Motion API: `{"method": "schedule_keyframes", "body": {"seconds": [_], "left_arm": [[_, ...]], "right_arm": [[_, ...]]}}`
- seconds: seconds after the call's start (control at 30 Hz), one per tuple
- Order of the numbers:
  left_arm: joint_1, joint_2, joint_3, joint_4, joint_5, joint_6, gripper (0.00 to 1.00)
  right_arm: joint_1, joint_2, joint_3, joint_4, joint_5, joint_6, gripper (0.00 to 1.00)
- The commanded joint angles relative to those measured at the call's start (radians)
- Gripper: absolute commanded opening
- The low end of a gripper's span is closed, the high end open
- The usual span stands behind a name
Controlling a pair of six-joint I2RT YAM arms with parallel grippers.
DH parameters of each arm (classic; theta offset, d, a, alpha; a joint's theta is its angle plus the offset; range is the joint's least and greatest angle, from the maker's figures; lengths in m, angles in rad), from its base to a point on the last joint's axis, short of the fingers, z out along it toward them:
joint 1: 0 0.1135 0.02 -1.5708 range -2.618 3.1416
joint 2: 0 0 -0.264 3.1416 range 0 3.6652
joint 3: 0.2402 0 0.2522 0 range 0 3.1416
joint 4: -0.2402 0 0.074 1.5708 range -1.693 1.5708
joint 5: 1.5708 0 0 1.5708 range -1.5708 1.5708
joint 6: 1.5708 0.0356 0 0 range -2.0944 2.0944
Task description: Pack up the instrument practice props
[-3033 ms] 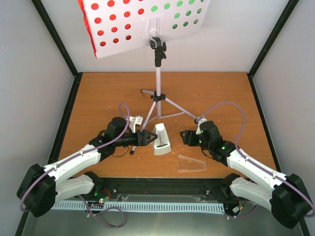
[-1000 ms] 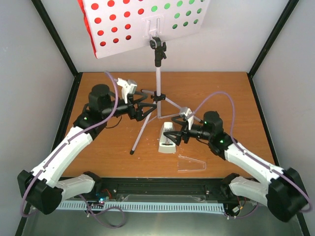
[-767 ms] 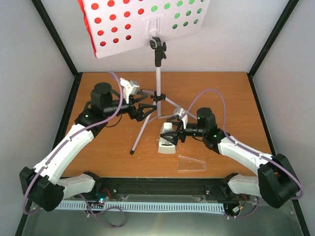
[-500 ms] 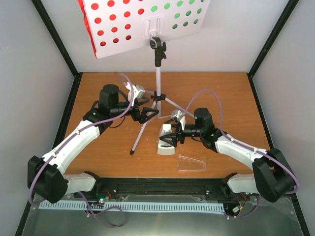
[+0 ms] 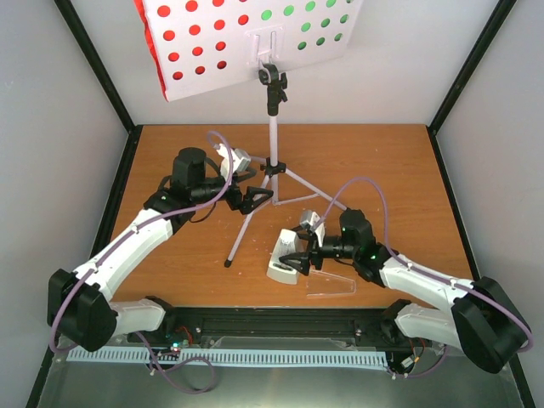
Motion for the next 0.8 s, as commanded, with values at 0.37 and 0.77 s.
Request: {"method": "schedule_keyframes", "body": {"seconds": [0.37, 0.77], "left_arm": [[0.005, -0.055, -0.022, 0.044, -0.121, 0.019, 0.99], [0.149, -0.109, -0.060, 0.092, -0.353, -0.102, 0.99]], "right_arm": [[0.094, 0.017, -0.078, 0.267, 0.211, -0.103, 1.00], [0.103, 0.022, -0.121, 0.328, 0.255, -0.132, 0.92]]}}
